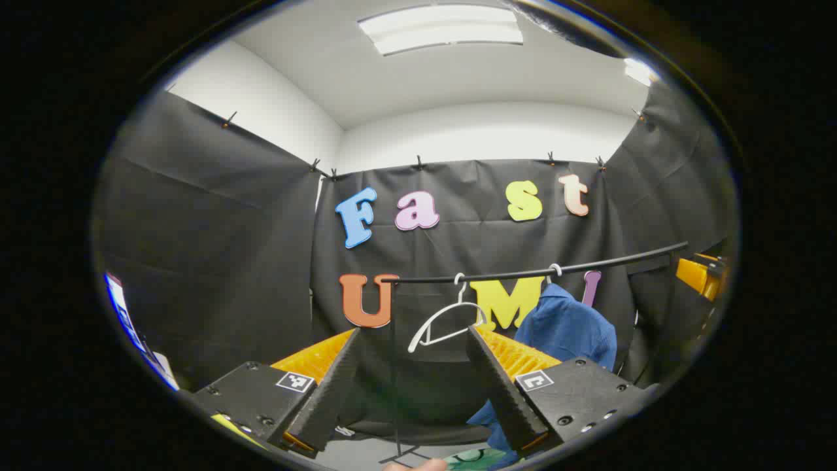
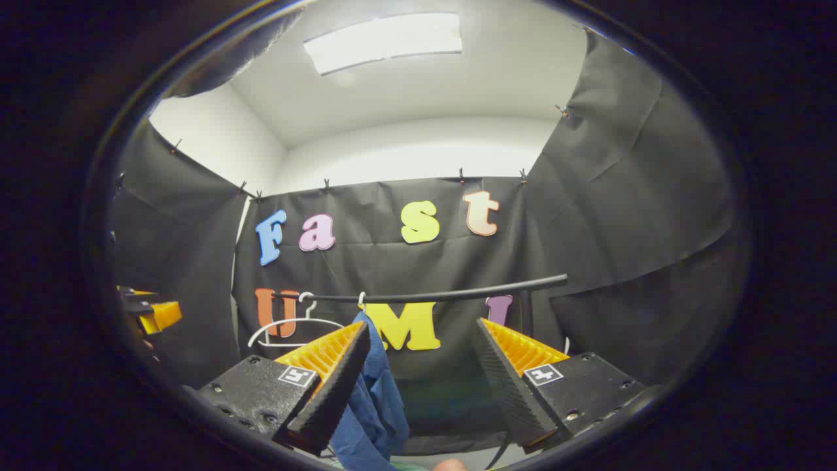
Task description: Grasp the clothes on the hanger with both hands and then place them into the laundry hamper below.
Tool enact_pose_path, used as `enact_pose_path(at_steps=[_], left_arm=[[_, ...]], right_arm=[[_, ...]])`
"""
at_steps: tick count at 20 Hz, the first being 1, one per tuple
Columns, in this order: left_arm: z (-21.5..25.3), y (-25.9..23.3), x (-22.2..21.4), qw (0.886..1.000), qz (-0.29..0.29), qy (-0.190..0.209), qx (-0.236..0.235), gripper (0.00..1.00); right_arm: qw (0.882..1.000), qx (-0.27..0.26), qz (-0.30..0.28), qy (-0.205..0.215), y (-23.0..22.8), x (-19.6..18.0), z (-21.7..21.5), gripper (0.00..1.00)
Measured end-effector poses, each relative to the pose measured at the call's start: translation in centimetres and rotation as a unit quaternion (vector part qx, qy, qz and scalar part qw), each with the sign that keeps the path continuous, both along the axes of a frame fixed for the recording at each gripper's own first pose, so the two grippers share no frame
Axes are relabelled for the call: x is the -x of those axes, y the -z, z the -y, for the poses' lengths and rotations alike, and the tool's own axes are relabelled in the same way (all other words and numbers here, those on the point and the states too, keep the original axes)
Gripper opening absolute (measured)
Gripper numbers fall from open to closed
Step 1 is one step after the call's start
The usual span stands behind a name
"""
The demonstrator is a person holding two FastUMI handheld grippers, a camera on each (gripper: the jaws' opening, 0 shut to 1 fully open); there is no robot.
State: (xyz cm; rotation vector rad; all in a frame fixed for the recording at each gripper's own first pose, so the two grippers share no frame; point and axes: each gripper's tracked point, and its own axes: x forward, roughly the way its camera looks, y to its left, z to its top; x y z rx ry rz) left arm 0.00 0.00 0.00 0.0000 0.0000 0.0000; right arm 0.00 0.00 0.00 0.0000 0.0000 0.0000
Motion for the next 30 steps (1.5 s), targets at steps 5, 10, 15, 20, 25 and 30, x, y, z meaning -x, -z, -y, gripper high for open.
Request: enact_pose_path(at_steps=[5, 10, 15, 20, 25, 30], left_arm=[[2.2, -3.9, 0.1, 0.999, 0.043, 0.002, -0.02, 1.0], [3.9, -4.2, 0.1, 0.999, 0.037, 0.02, -0.002, 1.0], [4.3, -3.7, 0.1, 0.998, 0.015, 0.037, 0.05, 1.0], [5.2, -2.8, -0.1, 0.997, 0.0, 0.051, 0.055, 1.0], [9.1, -1.4, -0.4, 0.994, -0.011, 0.096, 0.054, 1.0], [15.1, -0.6, -1.1, 0.985, -0.015, 0.157, 0.069, 1.0]], right_arm=[[1.0, -0.01, 0.01, -0.023, -3.0, -0.2, 0.7, 1.0], [0.999, 0.025, 0.021, -0.015, -3.6, -0.2, 1.6, 0.98], [0.999, 0.032, 0.012, 0.007, -3.4, -0.6, 3.2, 1.0], [0.998, 0.052, 0.015, 0.016, -3.5, -0.4, 3.3, 1.0], [0.999, 0.047, -0.011, 0.025, -1.3, -0.8, 3.8, 0.99], [0.997, 0.046, -0.028, 0.047, 0.6, -0.9, 6.4, 1.0]])
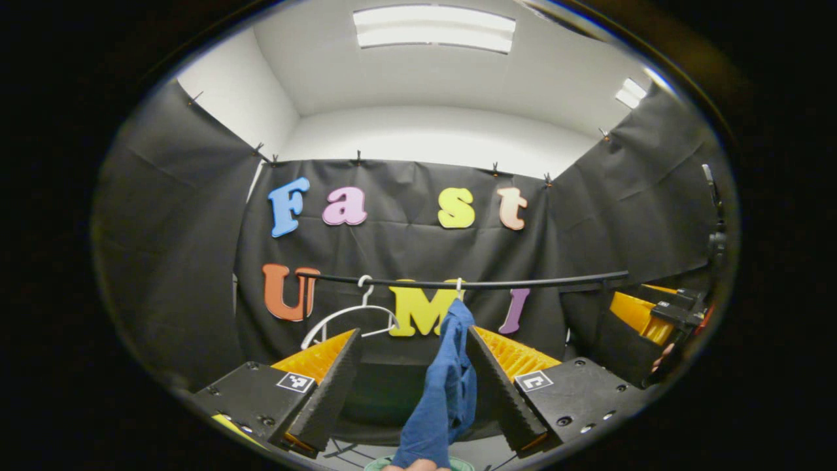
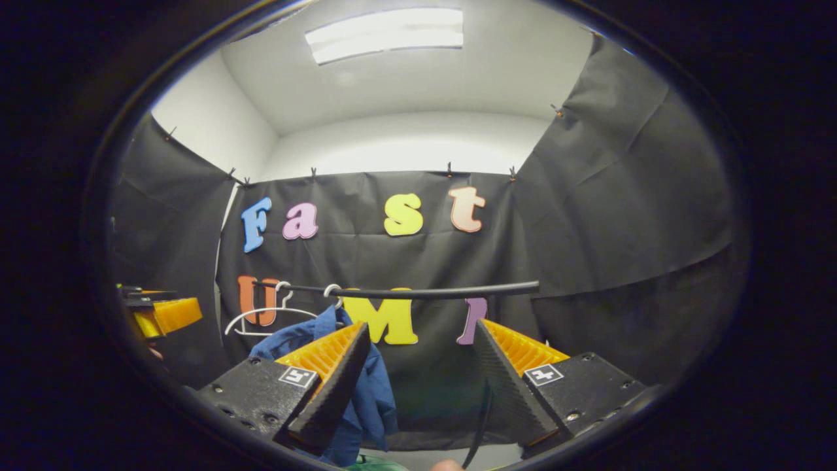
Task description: Grasp the clothes on the hanger with both hands and then place them into the laundry hamper below.
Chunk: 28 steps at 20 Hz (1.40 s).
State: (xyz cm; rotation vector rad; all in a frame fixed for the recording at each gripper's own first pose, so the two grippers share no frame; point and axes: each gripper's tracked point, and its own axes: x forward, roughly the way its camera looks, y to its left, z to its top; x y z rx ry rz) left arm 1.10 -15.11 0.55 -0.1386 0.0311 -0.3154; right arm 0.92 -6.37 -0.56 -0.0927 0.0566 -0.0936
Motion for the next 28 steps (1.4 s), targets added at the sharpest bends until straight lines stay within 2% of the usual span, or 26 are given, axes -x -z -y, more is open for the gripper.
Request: enact_pose_path(at_steps=[5, 9, 10, 11, 13, 14, 17, 20, 22, 26, 28], left_arm=[[6.7, 1.5, -1.5, 0.998, -0.014, 0.058, 0.013, 1.0], [10.5, 3.7, -4.0, 0.997, -0.035, 0.066, 0.005, 1.0], [10.9, 4.5, -4.7, 0.997, -0.043, 0.059, -0.002, 0.96], [11.4, 5.5, -5.7, 0.997, -0.05, 0.049, -0.01, 1.0], [11.9, 7.9, -7.4, 0.997, -0.067, 0.024, -0.033, 1.0], [12.0, 9.2, -8.3, 0.996, -0.075, 0.008, -0.05, 0.96], [11.6, 12.5, -11.4, 0.991, -0.098, -0.041, -0.081, 1.0], [11.2, 15.0, -14.1, 0.984, -0.127, -0.072, -0.106, 0.92], [10.5, 15.5, -15.5, 0.98, -0.132, -0.094, -0.116, 0.95], [9.2, 16.0, -17.7, 0.978, -0.131, -0.112, -0.118, 0.96], [8.4, 16.1, -18.3, 0.978, -0.132, -0.107, -0.123, 0.92]], right_arm=[[1.0, 0.007, -0.013, 0.004, 1.5, -0.4, 1.4, 1.0], [1.0, 0.005, -0.015, 0.008, 2.0, -1.2, 2.9, 1.0], [1.0, 0.003, -0.015, 0.008, 2.2, -1.4, 3.4, 1.0], [1.0, 0.001, -0.017, 0.007, 2.4, -1.4, 3.8, 1.0], [1.0, -0.006, -0.024, 0.003, 3.2, -1.6, 4.6, 1.0], [1.0, -0.01, -0.028, -0.001, 3.7, -1.8, 4.9, 1.0], [0.999, -0.014, -0.034, -0.007, 4.3, -2.2, 6.1, 1.0], [0.999, -0.015, -0.043, -0.012, 5.0, -2.7, 6.9, 1.0], [0.998, -0.018, -0.054, -0.006, 5.8, -3.0, 7.2, 1.0], [0.998, -0.017, -0.051, 0.014, 6.5, -3.2, 6.7, 0.99], [0.998, -0.011, -0.056, 0.007, 7.6, -3.5, 4.7, 1.0]])
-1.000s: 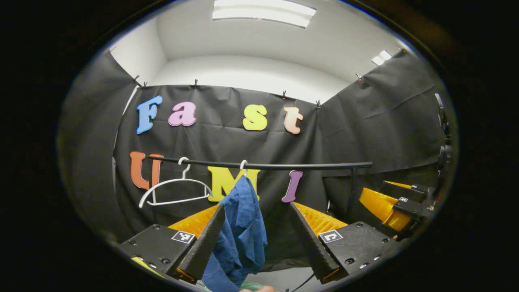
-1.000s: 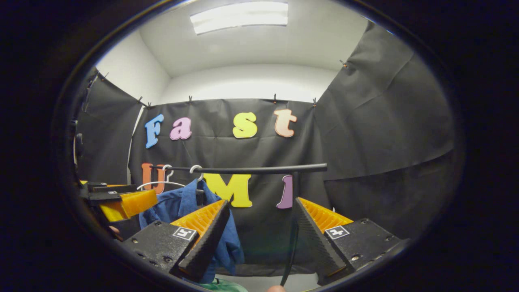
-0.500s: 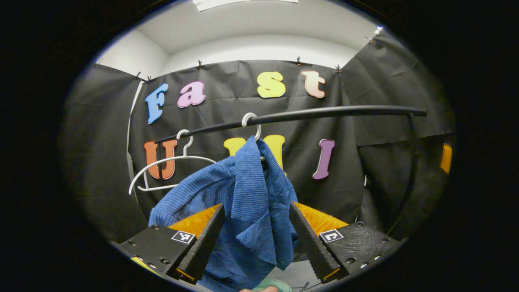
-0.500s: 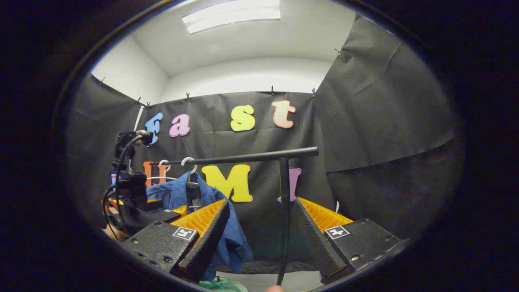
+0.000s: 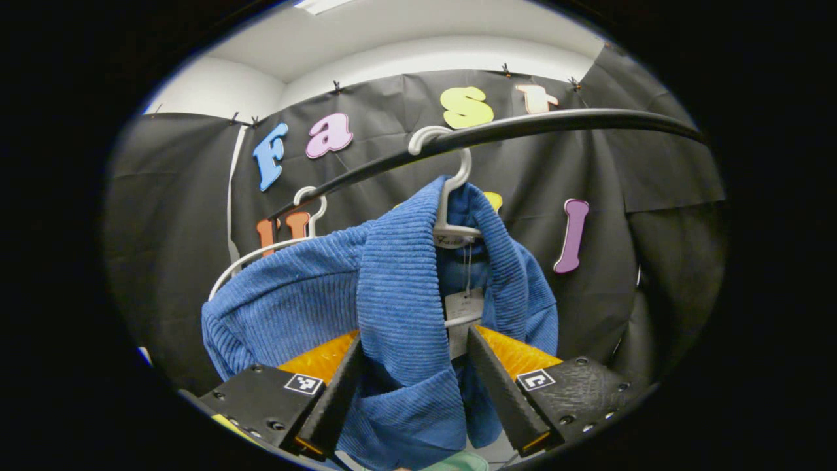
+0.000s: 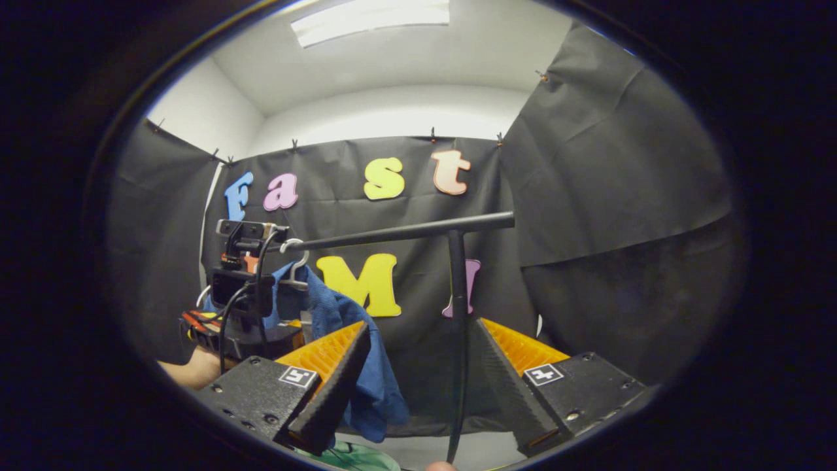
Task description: Grasp the clothes on the hanger with both hands and then place them into the laundry hamper below.
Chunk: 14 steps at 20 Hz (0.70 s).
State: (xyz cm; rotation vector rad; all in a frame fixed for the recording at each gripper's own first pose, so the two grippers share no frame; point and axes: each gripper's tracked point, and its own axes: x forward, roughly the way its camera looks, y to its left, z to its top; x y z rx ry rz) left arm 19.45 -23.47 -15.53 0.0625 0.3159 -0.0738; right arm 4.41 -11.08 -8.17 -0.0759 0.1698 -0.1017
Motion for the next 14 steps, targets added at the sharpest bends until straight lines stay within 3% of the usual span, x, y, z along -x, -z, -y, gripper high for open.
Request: enact_pose_path(at_steps=[5, 6, 7, 8, 9, 10, 13, 14], left_arm=[[-2.5, -0.2, -0.7, 1.0, 0.006, 0.022, -0.001, 0.74], [-3.0, 0.0, -1.2, 1.0, 0.002, 0.027, -0.004, 0.63], [-3.4, 0.0, -1.3, 0.999, 0.0, 0.033, -0.006, 0.41], [-3.7, -0.2, -1.3, 0.999, 0.002, 0.043, -0.004, 0.4], [-3.7, -0.3, -1.3, 0.998, 0.002, 0.057, 0.0, 0.24], [-3.7, -0.4, -1.0, 0.997, 0.002, 0.071, 0.005, 0.29], [-3.8, -0.4, -0.4, 0.996, 0.0, 0.094, 0.013, 0.29], [-4.4, -0.5, -0.9, 0.996, 0.005, 0.09, 0.001, 0.24]], right_arm=[[0.999, -0.005, -0.03, -0.029, 4.6, -2.8, -5.7, 1.0], [0.999, -0.012, -0.035, -0.036, 5.5, -3.7, -6.9, 0.99], [0.998, -0.015, -0.041, -0.043, 6.4, -4.8, -8.0, 1.0], [0.998, -0.018, -0.045, -0.051, 7.4, -5.8, -9.2, 1.0], [0.997, -0.018, -0.053, -0.055, 8.5, -7.0, -10.3, 0.99], [0.996, -0.019, -0.057, -0.061, 9.6, -8.2, -11.4, 1.0], [0.995, -0.013, -0.069, -0.066, 12.9, -11.0, -14.1, 0.99], [0.995, -0.01, -0.073, -0.07, 13.9, -12.0, -14.6, 0.96]])
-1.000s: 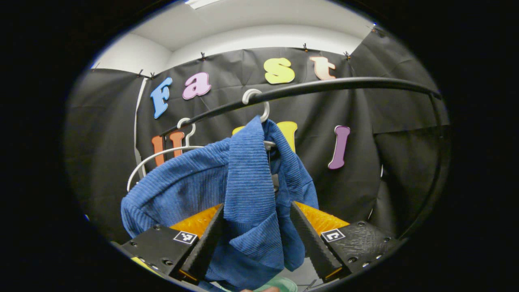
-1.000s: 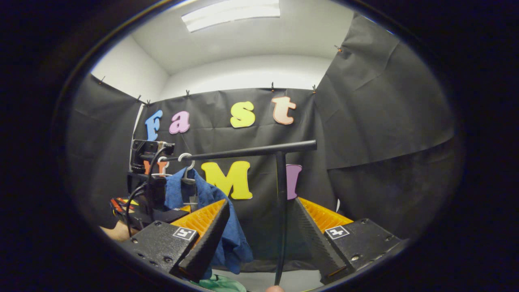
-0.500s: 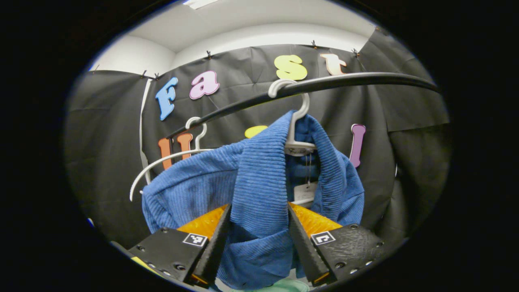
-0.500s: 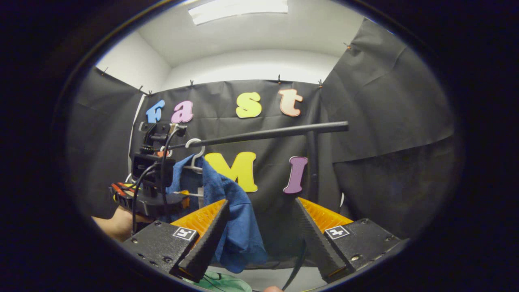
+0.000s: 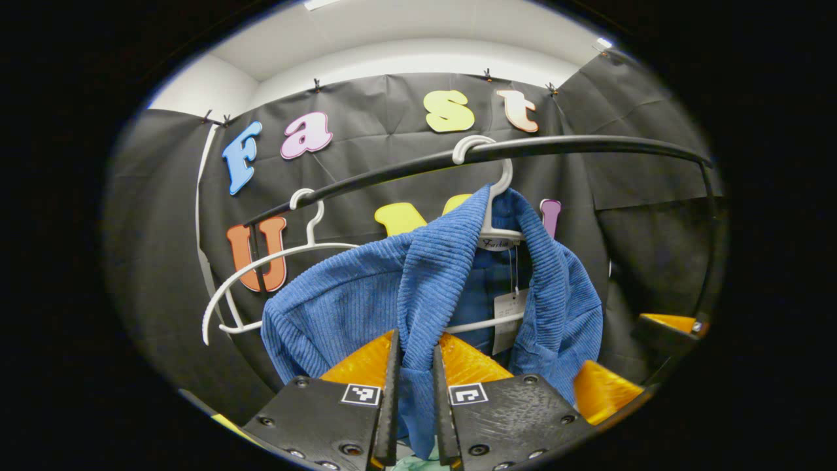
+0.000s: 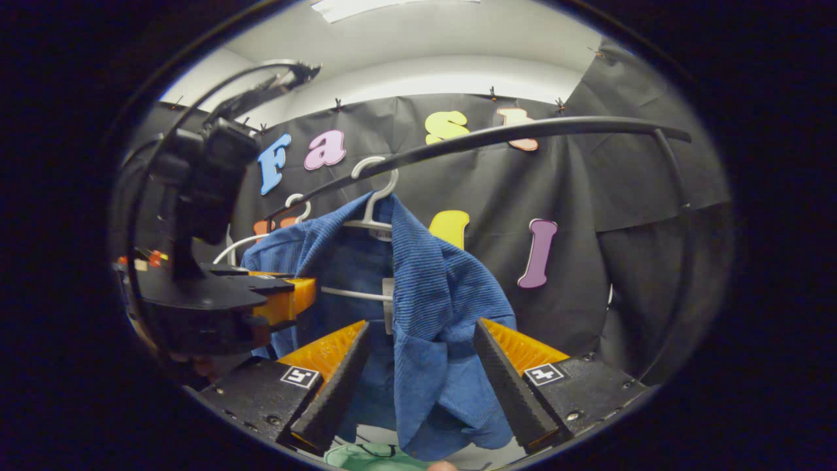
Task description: Grasp the clothes on the hanger with both hands and then place them into the laundry hamper below.
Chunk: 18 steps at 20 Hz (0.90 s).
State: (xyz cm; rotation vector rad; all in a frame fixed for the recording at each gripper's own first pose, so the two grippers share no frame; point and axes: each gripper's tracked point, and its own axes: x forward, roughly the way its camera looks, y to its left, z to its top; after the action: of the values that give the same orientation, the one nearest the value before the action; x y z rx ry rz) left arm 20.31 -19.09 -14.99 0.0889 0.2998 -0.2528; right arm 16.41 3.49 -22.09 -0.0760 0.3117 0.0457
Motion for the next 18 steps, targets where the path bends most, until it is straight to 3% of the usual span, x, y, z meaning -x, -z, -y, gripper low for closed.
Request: enact_pose_path(at_steps=[1, 3, 4, 5, 9, 11, 15, 18], left_arm=[[-0.2, 0.1, 0.4, 1.0, -0.004, 0.006, 0.004, 0.28], [0.6, 0.5, 0.5, 0.999, -0.014, 0.031, 0.022, 0.19], [0.5, 0.2, 0.7, 0.999, -0.015, 0.04, 0.021, 0.24], [0.6, 0.1, 0.7, 0.999, -0.015, 0.047, 0.02, 0.29], [0.5, 0.3, 0.2, 0.996, -0.023, 0.074, 0.034, 0.29], [0.2, 0.3, 0.0, 0.996, -0.025, 0.08, 0.033, 0.29], [0.1, 0.2, 0.5, 0.996, -0.018, 0.082, 0.033, 0.24], [0.3, 0.7, 0.7, 0.995, -0.027, 0.076, 0.052, 0.24]], right_arm=[[1.0, 0.001, 0.0, 0.013, 0.8, -1.3, -0.1, 0.96], [1.0, 0.005, 0.001, 0.011, 2.1, -2.9, -0.1, 1.0], [1.0, 0.002, 0.001, 0.008, 2.6, -3.7, -0.2, 1.0], [1.0, -0.003, 0.004, 0.003, 3.0, -4.5, -0.3, 0.99], [1.0, -0.004, 0.021, -0.016, 3.1, -6.9, -0.5, 0.96], [0.999, 0.003, 0.016, -0.031, 3.6, -8.0, -0.4, 0.9], [0.999, 0.024, 0.009, -0.035, 4.6, -9.1, -0.3, 0.68], [0.999, 0.022, 0.004, -0.032, 4.3, -9.1, 0.6, 0.29]])
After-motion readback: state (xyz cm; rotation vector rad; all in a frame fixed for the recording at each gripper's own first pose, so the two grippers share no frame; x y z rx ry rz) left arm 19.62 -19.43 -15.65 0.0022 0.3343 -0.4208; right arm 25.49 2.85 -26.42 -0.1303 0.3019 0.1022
